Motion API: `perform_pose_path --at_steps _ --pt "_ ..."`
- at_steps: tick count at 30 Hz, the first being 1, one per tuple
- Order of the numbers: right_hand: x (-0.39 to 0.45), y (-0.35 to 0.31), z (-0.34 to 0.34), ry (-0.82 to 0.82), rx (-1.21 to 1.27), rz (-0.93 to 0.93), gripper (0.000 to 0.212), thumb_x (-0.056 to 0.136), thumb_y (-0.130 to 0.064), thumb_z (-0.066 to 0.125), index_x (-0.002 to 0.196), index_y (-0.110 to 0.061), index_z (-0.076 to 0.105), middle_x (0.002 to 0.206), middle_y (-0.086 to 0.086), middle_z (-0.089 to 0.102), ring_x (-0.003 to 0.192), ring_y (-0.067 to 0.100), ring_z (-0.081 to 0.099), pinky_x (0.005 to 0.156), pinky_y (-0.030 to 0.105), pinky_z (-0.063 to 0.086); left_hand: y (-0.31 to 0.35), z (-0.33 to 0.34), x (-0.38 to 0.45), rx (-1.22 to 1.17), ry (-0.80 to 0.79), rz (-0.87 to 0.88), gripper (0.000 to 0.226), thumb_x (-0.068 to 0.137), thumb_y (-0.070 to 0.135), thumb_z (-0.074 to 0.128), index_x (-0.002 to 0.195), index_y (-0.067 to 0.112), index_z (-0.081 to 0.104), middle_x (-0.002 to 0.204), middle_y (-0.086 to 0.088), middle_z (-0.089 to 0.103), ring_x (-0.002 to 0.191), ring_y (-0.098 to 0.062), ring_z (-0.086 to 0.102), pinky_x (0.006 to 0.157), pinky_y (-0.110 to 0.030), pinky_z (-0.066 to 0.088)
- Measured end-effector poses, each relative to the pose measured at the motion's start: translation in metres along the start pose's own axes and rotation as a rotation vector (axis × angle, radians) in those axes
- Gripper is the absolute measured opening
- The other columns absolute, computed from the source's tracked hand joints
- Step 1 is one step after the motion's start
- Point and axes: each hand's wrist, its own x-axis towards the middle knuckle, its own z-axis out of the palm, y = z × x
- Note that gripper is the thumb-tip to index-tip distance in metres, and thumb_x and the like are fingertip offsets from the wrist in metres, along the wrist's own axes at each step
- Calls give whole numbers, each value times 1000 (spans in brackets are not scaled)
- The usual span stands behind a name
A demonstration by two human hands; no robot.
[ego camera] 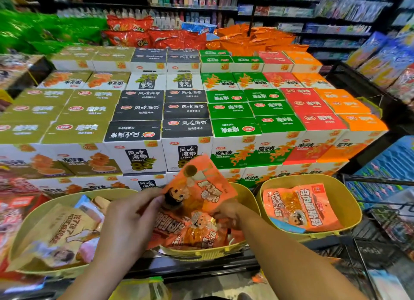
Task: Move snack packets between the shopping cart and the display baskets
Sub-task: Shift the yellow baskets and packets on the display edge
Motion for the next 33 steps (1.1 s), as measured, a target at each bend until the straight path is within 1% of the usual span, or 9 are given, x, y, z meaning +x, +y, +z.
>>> perform_pose_path --at_steps 5,8,15,18,22,26,28,31,33 --pt "3 -7 6 -28 -110 -103 26 82 -12 88 99 -17 70 102 1 76 92 16 71 70 33 58 6 -33 -10 -229 150 -110 33 88 18 77 87 51 76 79 21 76 68 8 68 54 -4 47" --pt "3 -7 11 -44 -154 -222 32 77 -6 90 103 -16 75 109 6 80 103 27 75 95 43 61 5 -45 -15 -279 211 -124 32 85 21 77 83 54 76 79 23 76 69 9 68 57 -2 47" --pt "-15 -7 8 13 -297 -381 25 79 -24 92 99 -13 81 82 1 81 72 23 75 66 37 58 -15 -53 -24 -345 272 -165 15 81 45 80 96 44 79 80 15 78 65 2 71 51 -8 51" --pt "-33 -6 7 66 -289 -463 23 85 -23 87 97 -5 78 76 4 75 67 25 68 67 41 55 -26 -48 -22 -400 288 -195 34 74 61 75 100 38 79 78 9 78 63 -6 73 49 -15 54" --pt "-83 0 -14 139 -132 -665 15 91 -29 81 86 -15 79 76 7 74 68 14 64 67 31 50 -30 -37 -13 -471 296 -225 46 71 62 78 105 31 79 79 -2 78 63 -21 71 50 -40 60" --pt "-148 20 -62 302 130 -757 43 83 -43 82 58 -19 57 56 -4 50 53 15 49 57 29 39 -13 -10 3 -588 240 -191 12 90 23 75 99 29 80 76 4 78 53 -6 68 44 -28 57" --pt "-178 39 -89 402 346 -764 35 78 -41 85 64 -17 65 62 -1 58 57 22 56 60 36 46 3 7 10 -700 185 -191 14 83 30 81 97 27 80 78 5 79 60 -5 71 56 -24 60" --pt "-214 77 -126 507 651 -810 17 86 -19 84 80 -9 72 73 6 65 66 28 62 84 60 61 30 40 21 -860 54 -268 68 58 55 90 110 13 77 96 -11 80 80 -27 77 75 -50 63" --pt "-237 105 -147 593 846 -795 15 86 -12 75 100 -9 78 96 12 78 86 33 74 95 64 58 54 67 26 -930 -108 -317 79 58 55 91 117 7 73 107 -21 77 92 -42 74 82 -70 55"
